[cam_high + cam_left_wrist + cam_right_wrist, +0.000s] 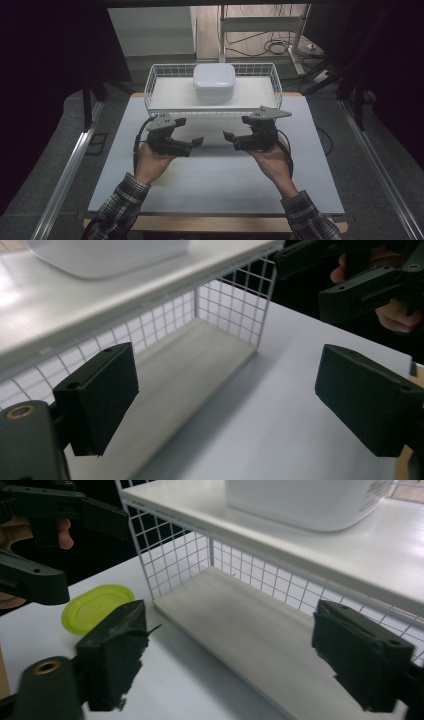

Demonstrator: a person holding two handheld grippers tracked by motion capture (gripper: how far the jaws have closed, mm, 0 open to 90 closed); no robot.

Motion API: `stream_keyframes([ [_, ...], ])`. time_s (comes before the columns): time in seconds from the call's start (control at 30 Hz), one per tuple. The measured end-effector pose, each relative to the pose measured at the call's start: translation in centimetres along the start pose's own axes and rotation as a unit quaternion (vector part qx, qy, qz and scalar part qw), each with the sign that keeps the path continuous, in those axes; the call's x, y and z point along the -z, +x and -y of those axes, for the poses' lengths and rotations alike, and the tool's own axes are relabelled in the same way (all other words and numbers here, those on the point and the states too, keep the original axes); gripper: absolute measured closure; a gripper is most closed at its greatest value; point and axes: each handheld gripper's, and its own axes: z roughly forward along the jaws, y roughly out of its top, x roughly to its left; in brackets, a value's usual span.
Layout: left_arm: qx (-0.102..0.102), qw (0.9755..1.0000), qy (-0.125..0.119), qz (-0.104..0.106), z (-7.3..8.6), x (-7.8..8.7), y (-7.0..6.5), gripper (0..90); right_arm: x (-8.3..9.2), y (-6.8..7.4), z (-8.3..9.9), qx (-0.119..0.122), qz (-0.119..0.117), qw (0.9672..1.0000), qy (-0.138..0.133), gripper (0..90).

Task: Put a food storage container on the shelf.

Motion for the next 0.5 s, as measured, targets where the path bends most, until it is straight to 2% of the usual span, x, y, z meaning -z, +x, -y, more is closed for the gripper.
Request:
stream_keyframes([
  [0.13, -0.005, 0.9999, 0.009, 0.0, 1.1, 0.1, -0.9, 8.6, -0.1, 0.6, 1.3, 0.012, -0.003, 0.9999, 0.01, 11.7],
  [0.27, -0.016, 0.9988, 0.044, -0.014, 2.2, -0.3, -1.6, 3.2, -0.4, 0.7, 2.8, 0.005, -0.015, 0.9996, 0.022, 10.0],
  [0.4, 0.006, 0.9987, 0.05, -0.004, 3.5, -0.4, -1.6, 3.7, -1.0, 0.7, 4.1, 0.001, -0.024, 0.9991, 0.036, 6.4],
  [0.5, 0.009, 0.9984, 0.055, -0.007, 4.9, -0.3, -1.6, 5.1, -1.0, 0.7, 5.2, -0.003, -0.028, 0.999, 0.034, 4.8],
])
